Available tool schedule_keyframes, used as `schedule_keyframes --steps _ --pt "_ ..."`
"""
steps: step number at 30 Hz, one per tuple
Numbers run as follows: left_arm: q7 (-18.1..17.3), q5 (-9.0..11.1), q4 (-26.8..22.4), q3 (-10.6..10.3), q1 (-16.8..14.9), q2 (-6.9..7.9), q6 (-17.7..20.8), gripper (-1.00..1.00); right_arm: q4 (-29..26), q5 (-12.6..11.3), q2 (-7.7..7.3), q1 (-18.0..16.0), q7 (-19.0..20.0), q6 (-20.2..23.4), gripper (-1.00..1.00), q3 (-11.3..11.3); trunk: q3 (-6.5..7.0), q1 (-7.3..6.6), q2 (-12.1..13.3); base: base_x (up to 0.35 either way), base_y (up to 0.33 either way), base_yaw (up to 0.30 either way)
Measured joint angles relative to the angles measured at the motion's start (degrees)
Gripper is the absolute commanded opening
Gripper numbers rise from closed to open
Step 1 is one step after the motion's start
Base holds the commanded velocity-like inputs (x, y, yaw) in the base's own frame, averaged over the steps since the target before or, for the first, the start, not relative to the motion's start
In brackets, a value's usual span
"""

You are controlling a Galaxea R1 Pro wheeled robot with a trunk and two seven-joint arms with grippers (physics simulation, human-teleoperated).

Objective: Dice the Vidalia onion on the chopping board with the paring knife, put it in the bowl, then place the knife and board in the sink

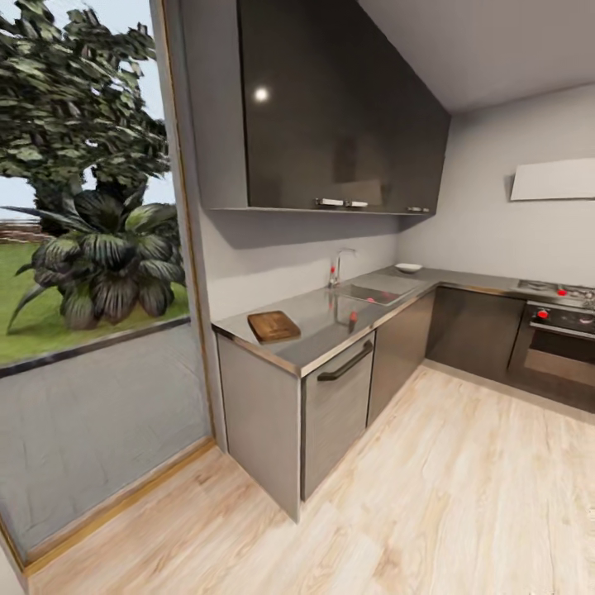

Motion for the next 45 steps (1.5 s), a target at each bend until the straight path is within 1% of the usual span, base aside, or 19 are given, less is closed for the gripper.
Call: schedule_keyframes --steps 25,33,43,45 --pt "0.0 0.0 0.1 0.0 0.0 0.16 0.0 1.0 0.4 0.0 0.0 0.0 0.0 0.0 1.0 0.0 0.0 0.0 0.0 0.236 0.202 -0.276" --pt "0.0 0.0 -0.3 -0.1 0.0 0.16 -0.1 1.0 0.5 0.0 0.01 0.0 0.0 -0.1 1.0 0.0 0.0 0.03 0.0 0.082 0.07 -0.268" --pt "0.0 0.0 -0.6 0.0 0.0 0.21 -0.1 1.0 0.5 0.0 0.01 0.0 0.2 -0.1 1.0 0.0 0.0 0.03 0.0 0.003 0.002 -0.042" --pt "0.0 0.1 -0.6 0.0 0.0 0.19 -0.1 1.0 0.5 0.0 0.01 0.0 0.2 -0.1 1.0 0.0 0.35 -0.41 0.8 0.0 0.0 -0.001"
